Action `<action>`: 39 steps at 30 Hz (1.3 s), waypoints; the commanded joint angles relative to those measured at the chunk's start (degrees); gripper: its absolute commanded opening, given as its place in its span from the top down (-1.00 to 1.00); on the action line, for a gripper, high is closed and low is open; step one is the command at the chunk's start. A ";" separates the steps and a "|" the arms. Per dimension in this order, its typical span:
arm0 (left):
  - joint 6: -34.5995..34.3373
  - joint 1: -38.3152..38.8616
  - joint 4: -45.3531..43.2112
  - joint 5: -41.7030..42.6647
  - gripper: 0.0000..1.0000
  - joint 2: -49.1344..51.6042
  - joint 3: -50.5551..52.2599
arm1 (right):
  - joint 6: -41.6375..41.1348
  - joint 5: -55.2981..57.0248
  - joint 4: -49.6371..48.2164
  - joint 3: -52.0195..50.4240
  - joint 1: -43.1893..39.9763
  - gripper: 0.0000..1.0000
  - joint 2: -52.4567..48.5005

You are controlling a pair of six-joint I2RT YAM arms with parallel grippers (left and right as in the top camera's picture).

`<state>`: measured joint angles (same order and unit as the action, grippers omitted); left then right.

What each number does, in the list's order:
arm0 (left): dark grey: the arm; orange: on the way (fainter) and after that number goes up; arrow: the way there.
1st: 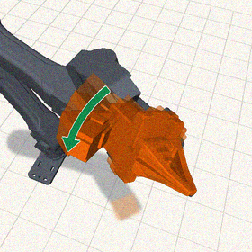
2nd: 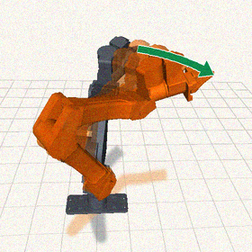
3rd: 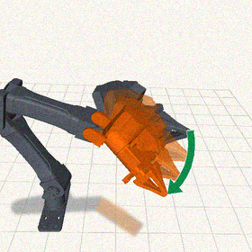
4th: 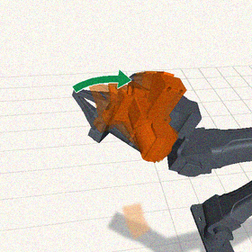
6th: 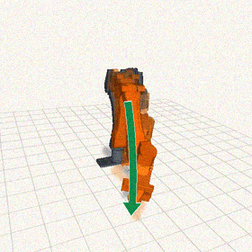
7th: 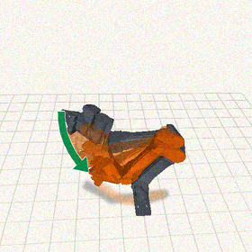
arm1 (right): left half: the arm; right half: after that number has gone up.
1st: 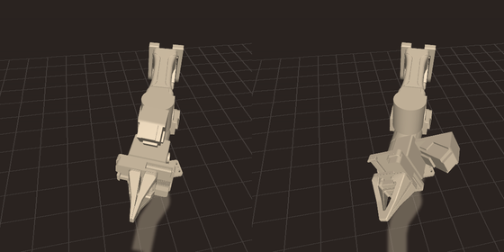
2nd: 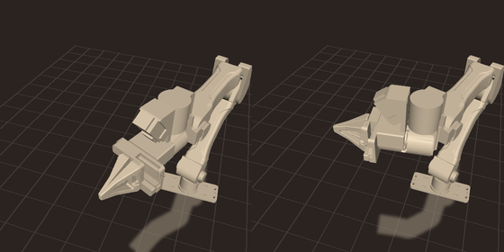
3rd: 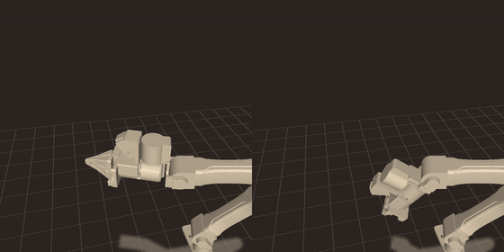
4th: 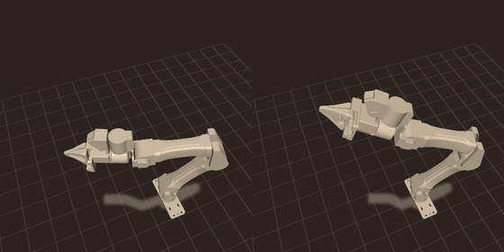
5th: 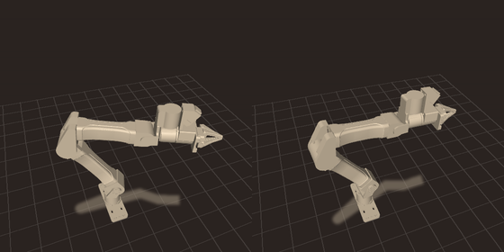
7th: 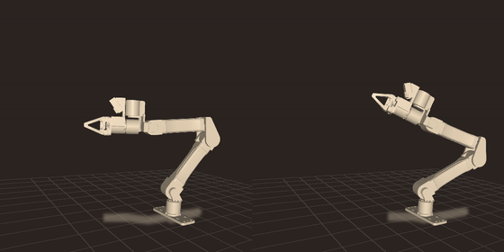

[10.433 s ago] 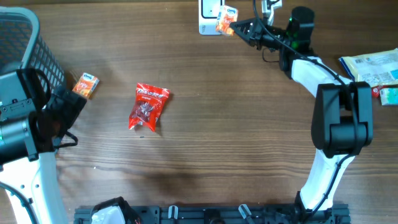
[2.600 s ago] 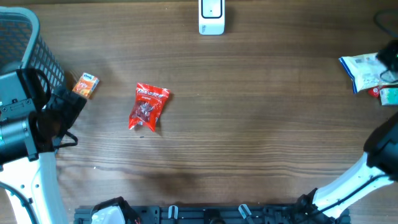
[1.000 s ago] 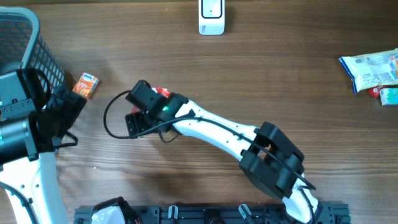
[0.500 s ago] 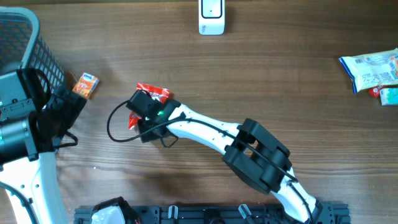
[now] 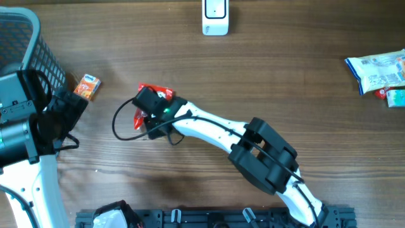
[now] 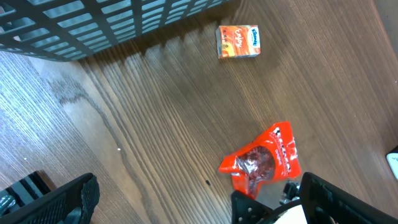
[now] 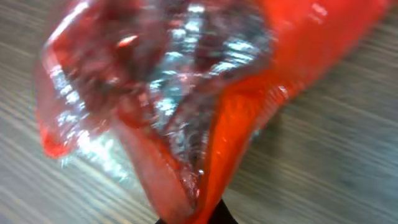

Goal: Scan the item barcode
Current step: 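Reach the right gripper to the red Hacks bag and grasp it, then lift the red Hacks bag up toward the white scanner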

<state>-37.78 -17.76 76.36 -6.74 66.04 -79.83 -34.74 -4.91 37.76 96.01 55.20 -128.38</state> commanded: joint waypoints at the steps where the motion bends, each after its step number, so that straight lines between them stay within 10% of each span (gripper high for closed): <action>1: 0.02 -0.42 0.00 0.26 -1.00 -0.02 0.00 | 1.38 1.49 3.61 0.00 -3.43 0.91 1.75; 16: 0.02 -0.42 0.00 0.26 -1.00 -0.04 0.00 | 15.02 11.02 35.41 -0.02 -23.50 0.91 13.49; 17: 0.02 -0.42 0.00 0.26 -1.00 -0.02 0.00 | 19.06 8.00 35.95 -0.02 -24.65 0.68 13.49; 19: 0.02 -0.42 0.02 0.26 -1.00 -0.04 0.00 | 23.28 3.78 36.35 -0.02 -25.68 -0.66 13.49; 33: 0.02 -0.42 0.00 0.26 -1.00 -0.04 0.00 | 16.17 2.27 29.88 -0.02 -26.25 -0.99 13.49; 34: 0.02 -0.39 0.00 0.26 -1.00 -0.04 0.00 | 15.34 2.43 28.20 -0.02 -26.25 -0.88 13.49; 38: 0.02 -0.42 0.00 0.26 -1.00 -0.02 0.00 | 8.37 9.73 25.24 -0.02 -26.43 0.78 13.46; 39: 0.02 -0.42 0.02 0.26 -1.00 -0.02 0.00 | 7.37 9.97 25.22 -0.02 -26.64 0.91 13.46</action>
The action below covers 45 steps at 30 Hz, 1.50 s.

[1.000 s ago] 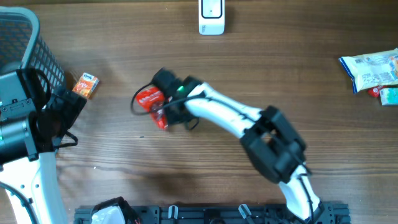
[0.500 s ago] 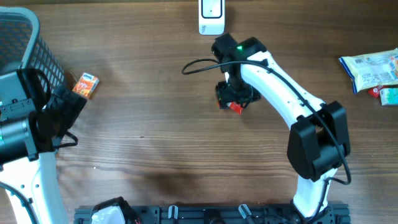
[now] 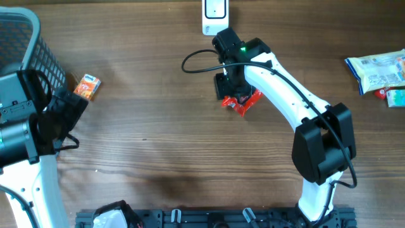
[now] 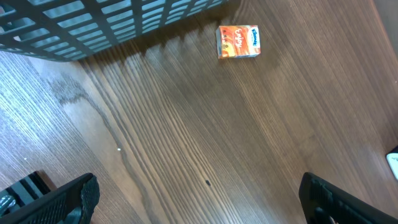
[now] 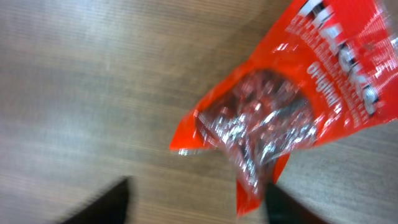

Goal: Scan the item barcode

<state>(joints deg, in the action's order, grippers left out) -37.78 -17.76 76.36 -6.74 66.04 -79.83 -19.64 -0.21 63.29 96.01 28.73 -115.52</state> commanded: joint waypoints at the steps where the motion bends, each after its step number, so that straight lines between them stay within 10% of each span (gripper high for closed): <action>1: 0.02 -0.42 0.00 0.26 -1.00 -0.04 0.00 | -8.48 4.59 -0.35 -0.02 -0.70 0.91 0.61; 18: 0.02 -0.42 0.00 0.26 -1.00 -0.04 0.00 | -12.20 -3.82 -19.08 -20.11 -4.07 0.91 0.55; 29: 0.02 -0.42 0.00 0.26 -1.00 -0.02 0.00 | -9.99 -6.14 -12.66 -18.23 -4.39 0.91 10.21; 33: 0.02 -0.42 0.02 0.26 -1.00 -0.02 0.00 | -8.85 -6.29 -13.57 -17.90 -4.39 -0.07 18.14; 45: 0.02 -0.42 0.02 0.26 -1.00 -0.02 0.00 | -20.48 1.88 -17.59 -20.02 -2.23 -0.60 15.58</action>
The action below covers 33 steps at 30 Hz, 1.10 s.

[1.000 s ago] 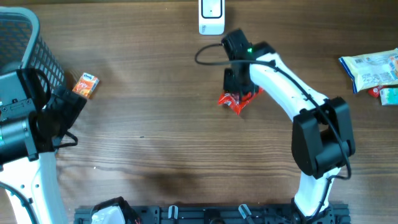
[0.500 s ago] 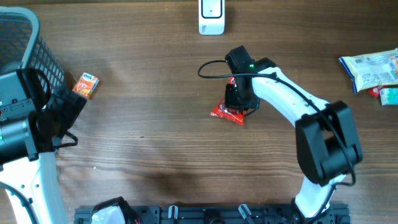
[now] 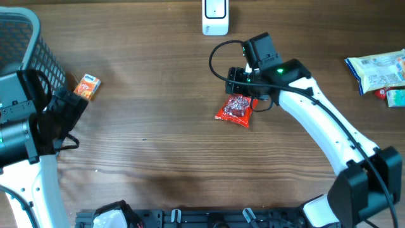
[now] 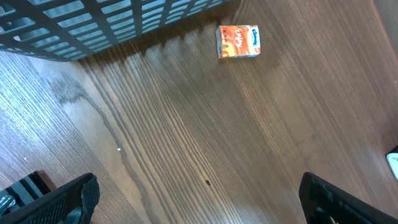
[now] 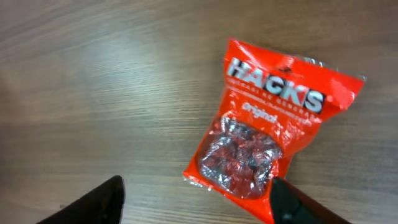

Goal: Scan the item barcode

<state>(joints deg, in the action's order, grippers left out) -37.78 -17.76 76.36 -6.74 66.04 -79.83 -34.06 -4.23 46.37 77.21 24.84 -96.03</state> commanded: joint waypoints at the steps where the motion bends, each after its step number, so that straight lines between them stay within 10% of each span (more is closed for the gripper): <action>1: 0.02 -0.42 0.00 0.26 -1.00 -0.04 0.00 | -6.97 6.40 -1.29 -1.22 2.34 -0.64 -5.42; 17: 0.02 -0.42 0.00 0.26 -1.00 -0.02 0.00 | -13.16 11.98 -4.11 -1.20 6.75 -0.96 -19.17; 23: 0.02 -0.42 0.00 0.26 -1.00 -0.02 0.00 | -13.97 13.27 -3.96 -1.20 6.64 0.12 -19.17; 33: 0.02 -0.42 0.00 0.26 -1.00 -0.02 0.00 | -10.60 13.42 -1.44 -1.11 4.85 0.91 -19.15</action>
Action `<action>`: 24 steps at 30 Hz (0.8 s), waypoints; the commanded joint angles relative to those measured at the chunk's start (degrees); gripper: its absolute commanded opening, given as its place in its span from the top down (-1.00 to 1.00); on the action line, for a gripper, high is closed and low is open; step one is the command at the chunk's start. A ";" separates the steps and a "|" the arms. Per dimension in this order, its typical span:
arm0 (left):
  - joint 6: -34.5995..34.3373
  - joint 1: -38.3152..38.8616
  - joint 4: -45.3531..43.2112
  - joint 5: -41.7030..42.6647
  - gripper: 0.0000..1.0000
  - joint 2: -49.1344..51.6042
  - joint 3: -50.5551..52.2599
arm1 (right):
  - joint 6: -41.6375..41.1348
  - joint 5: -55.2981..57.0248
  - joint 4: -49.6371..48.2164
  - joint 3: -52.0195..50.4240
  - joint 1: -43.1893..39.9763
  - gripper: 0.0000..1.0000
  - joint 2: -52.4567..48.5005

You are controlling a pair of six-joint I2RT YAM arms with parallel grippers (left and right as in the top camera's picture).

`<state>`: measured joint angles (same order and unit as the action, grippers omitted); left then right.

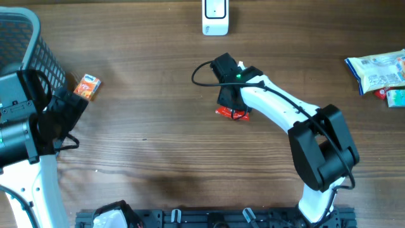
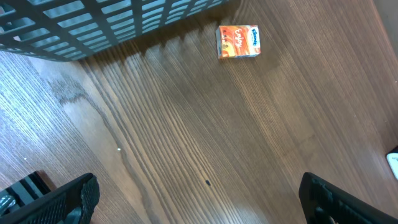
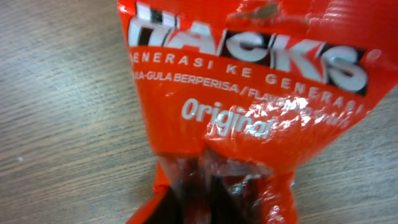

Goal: Scan the item barcode

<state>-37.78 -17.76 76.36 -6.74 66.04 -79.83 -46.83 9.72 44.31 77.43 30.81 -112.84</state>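
A red Hacks candy bag (image 1: 233, 114) lies on the wooden table in the middle, below the white scanner (image 1: 215, 16) at the far edge. In the right wrist view the bag (image 3: 249, 93) fills the frame, label side up. My right gripper (image 3: 208, 196) is shut on the bag's clear lower end, which is crumpled between the fingers. From overhead the right gripper (image 1: 228, 100) covers most of the bag. At the left, my left gripper (image 2: 202, 202) hangs open over bare wood, holding nothing.
A dark wire basket (image 1: 28, 44) stands at the far left, with a small orange box (image 1: 87, 87) beside it, also seen as the orange box (image 2: 237, 42) in the left wrist view. Several snack packets (image 1: 378, 71) lie at the right edge.
The bag lay flat on the table with my right gripper open above it. The right gripper is now down on the bag's lower end and shut on it. The left arm is unchanged.
My right gripper first held the bag at the table's left-middle. Then it held it nearer the scanner. Then the bag lay label up on the table with the gripper open above. Now the gripper is shut on it again.
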 commanded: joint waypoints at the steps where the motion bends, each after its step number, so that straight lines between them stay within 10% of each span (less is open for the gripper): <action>1: 0.02 -0.42 0.00 0.26 -1.00 -0.02 0.00 | 3.43 -2.08 0.59 -1.11 -1.11 0.91 -2.32; 24: 0.02 -0.42 0.00 0.26 -1.00 -0.02 0.00 | 17.53 -53.33 -11.45 -1.25 -0.87 0.91 8.90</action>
<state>-37.78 -17.76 76.36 -6.74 66.04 -79.83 -31.14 -32.84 35.81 78.48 29.21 -104.47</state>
